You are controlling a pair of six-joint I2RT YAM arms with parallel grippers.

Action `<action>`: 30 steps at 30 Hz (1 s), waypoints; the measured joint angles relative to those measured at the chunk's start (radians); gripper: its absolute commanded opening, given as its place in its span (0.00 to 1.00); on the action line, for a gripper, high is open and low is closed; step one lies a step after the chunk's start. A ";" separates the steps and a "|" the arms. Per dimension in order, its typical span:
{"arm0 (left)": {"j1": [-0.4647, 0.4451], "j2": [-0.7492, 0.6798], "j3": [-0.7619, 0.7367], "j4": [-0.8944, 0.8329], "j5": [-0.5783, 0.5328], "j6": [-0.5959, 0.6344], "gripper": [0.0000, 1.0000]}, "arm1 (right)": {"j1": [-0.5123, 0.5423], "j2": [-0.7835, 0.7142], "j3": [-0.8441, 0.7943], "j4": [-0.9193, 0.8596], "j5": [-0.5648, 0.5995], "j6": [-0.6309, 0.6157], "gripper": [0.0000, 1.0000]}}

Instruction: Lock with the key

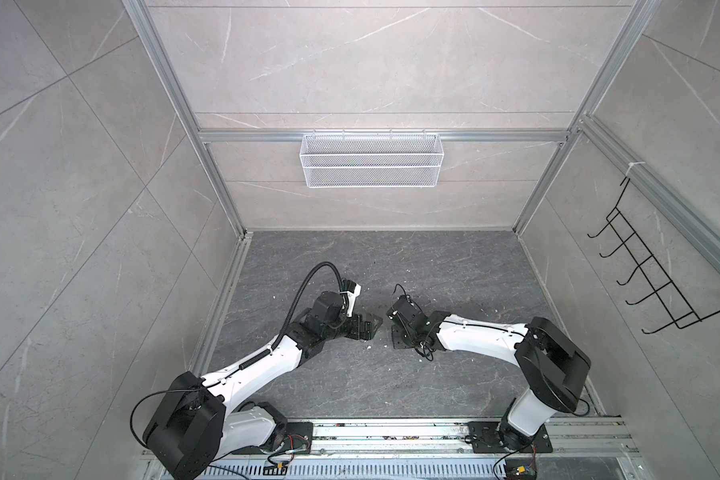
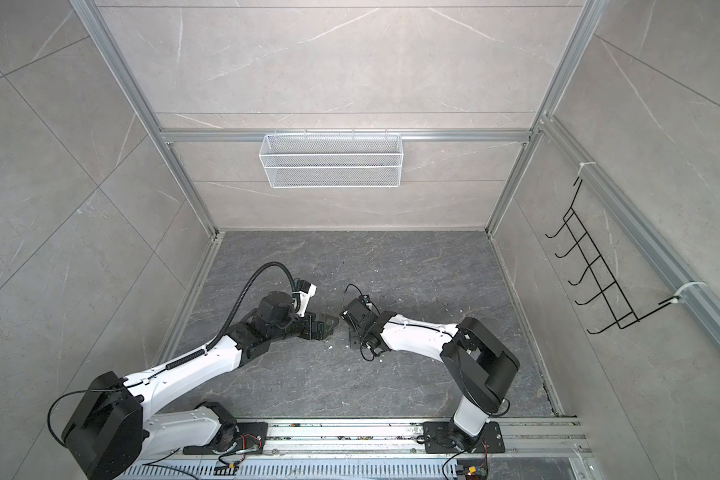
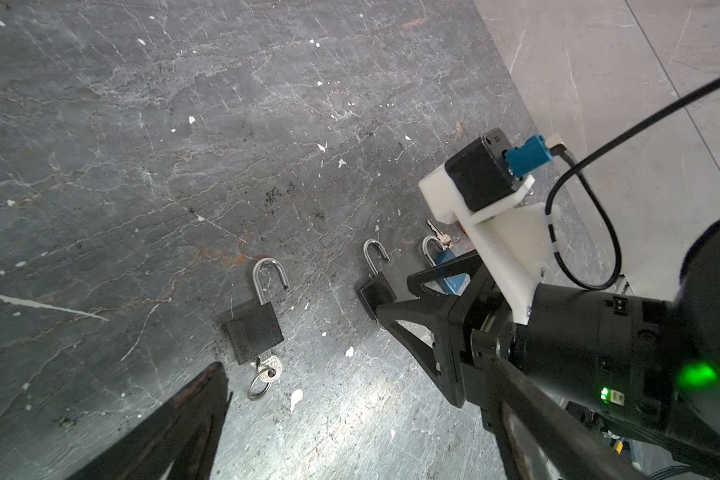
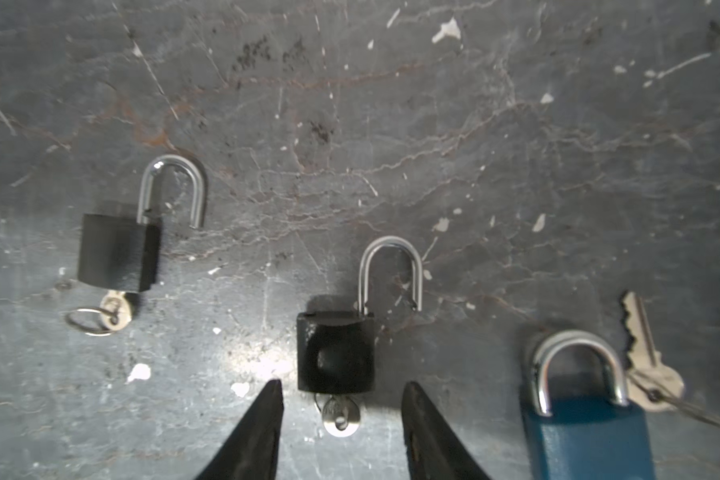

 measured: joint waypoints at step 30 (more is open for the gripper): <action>0.000 0.001 -0.039 0.052 0.024 -0.011 0.96 | 0.011 0.109 0.071 -0.025 0.032 0.000 0.44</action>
